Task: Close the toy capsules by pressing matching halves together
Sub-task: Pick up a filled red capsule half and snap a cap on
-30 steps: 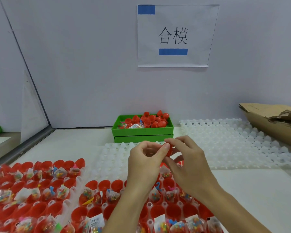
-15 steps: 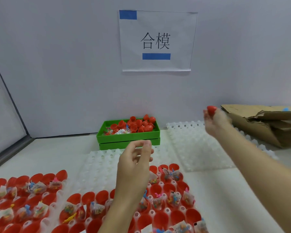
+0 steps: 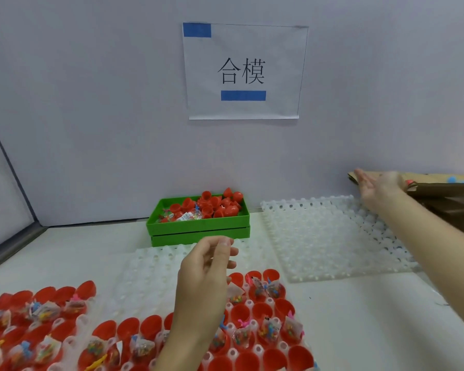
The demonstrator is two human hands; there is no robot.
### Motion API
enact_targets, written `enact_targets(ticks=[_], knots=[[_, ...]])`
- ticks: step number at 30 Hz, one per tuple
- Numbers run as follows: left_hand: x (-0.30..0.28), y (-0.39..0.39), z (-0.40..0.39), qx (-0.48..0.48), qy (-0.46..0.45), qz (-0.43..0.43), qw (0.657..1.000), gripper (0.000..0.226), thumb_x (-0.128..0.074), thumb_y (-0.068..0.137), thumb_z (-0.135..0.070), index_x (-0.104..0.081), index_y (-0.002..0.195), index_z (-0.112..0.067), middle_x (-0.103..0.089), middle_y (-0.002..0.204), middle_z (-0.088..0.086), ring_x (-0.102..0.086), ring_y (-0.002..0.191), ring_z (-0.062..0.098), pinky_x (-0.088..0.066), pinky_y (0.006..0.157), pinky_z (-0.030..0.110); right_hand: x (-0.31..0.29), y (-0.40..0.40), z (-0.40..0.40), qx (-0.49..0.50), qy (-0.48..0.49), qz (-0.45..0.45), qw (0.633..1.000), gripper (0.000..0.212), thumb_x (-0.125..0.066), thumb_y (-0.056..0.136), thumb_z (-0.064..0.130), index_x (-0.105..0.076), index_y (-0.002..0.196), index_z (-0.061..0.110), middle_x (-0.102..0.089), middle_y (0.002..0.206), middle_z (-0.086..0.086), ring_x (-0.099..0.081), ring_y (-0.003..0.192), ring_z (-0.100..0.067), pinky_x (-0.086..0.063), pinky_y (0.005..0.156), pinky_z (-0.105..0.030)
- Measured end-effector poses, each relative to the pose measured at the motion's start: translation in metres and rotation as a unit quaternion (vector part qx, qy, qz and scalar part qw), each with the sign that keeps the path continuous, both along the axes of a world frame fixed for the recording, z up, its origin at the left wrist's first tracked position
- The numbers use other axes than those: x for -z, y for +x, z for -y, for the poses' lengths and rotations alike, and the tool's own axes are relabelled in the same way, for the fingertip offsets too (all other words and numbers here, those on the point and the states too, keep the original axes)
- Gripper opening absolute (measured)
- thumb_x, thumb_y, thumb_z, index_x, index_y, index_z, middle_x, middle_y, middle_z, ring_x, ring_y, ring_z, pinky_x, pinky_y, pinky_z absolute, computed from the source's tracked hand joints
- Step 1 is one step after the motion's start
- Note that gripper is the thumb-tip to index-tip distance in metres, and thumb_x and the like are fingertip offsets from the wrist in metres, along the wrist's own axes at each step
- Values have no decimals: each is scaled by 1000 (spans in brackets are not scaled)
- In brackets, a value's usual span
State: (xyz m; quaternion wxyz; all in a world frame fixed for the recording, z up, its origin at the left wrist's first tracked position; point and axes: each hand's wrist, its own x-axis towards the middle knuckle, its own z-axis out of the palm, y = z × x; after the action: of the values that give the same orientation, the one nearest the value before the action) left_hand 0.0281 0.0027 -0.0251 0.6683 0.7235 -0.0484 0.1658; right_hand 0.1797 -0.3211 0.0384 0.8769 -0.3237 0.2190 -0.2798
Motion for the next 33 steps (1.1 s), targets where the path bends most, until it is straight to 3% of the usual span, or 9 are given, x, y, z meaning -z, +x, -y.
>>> enact_targets(ticks=[1,3,7,10,12,14,17,21,33], knots=[[-1,1,-2,-5,5,0,1000,23,-46,98,-37,-67,96,-27,-71,88,-19,-66,81,-1,-53,64,20,3,-9,-10,-22,-57,-17,998,46,-16,102,5,-38,140,-10,-62,127,-19,-66,108,-20,-54,87,-19],[-3,4,-7,-20,6,0,1000,23,-46,100,-32,-68,95,-25,-71,87,-18,-67,80,0,-54,63,20,21,-20,-30,-43,-172,-58,983,40,-27,101,5,-52,132,0,-67,110,-11,-67,87,-17,-52,70,-21],[-8,11,-32,-71,-18,-8,997,25,-48,101,-19,-69,89,-20,-73,81,-9,-69,75,7,-53,60,20,53,-56,-73,-40,-395,-9,918,32,-44,94,0,-72,104,12,-69,76,-4,-63,60,-11,-47,59,-25],[-8,14,-51,-112,7,-26,993,26,-50,99,-11,-70,84,-20,-73,76,-5,-69,72,11,-54,61,23,79,-83,-113,37,-533,57,844,34,-44,91,-5,-72,93,13,-65,69,-2,-55,53,-11,-44,51,-18],[-5,16,-61,-143,77,-36,986,26,-53,96,-10,-69,81,-23,-72,77,-6,-67,77,14,-54,68,28,101,-101,-135,63,-598,95,794,31,-45,90,-6,-71,92,12,-64,70,4,-55,56,-18,-39,44,-19],[-3,16,-67,-159,163,-50,973,24,-55,94,-11,-67,80,-26,-70,82,-6,-65,78,10,-49,65,20,117,-109,-142,42,-634,101,765,30,-47,90,-8,-71,91,10,-63,75,11,-57,66,-19,-42,47,-24],[1,17,-69,-138,293,-92,942,15,-59,92,-16,-70,84,-22,-68,86,-6,-61,75,3,-38,57,8,126,-104,-138,0,-625,76,777,37,-49,88,-16,-71,87,14,-65,75,8,-59,73,-12,-44,55,-23],[6,13,-63,-93,386,-146,906,13,-59,91,-15,-71,88,-16,-68,90,0,-63,76,10,-45,63,17,129,-96,-137,-29,-613,61,787,39,-49,88,-13,-71,83,19,-68,77,-2,-60,77,-12,-46,62,-25],[5,9,-61,-91,421,-199,880,9,-66,88,-15,-73,85,-10,-70,87,2,-66,76,13,-48,61,20,133,-90,-136,-38,-610,49,790,37,-48,89,-11,-73,83,16,-68,76,0,-62,76,-14,-50,69,-35]])
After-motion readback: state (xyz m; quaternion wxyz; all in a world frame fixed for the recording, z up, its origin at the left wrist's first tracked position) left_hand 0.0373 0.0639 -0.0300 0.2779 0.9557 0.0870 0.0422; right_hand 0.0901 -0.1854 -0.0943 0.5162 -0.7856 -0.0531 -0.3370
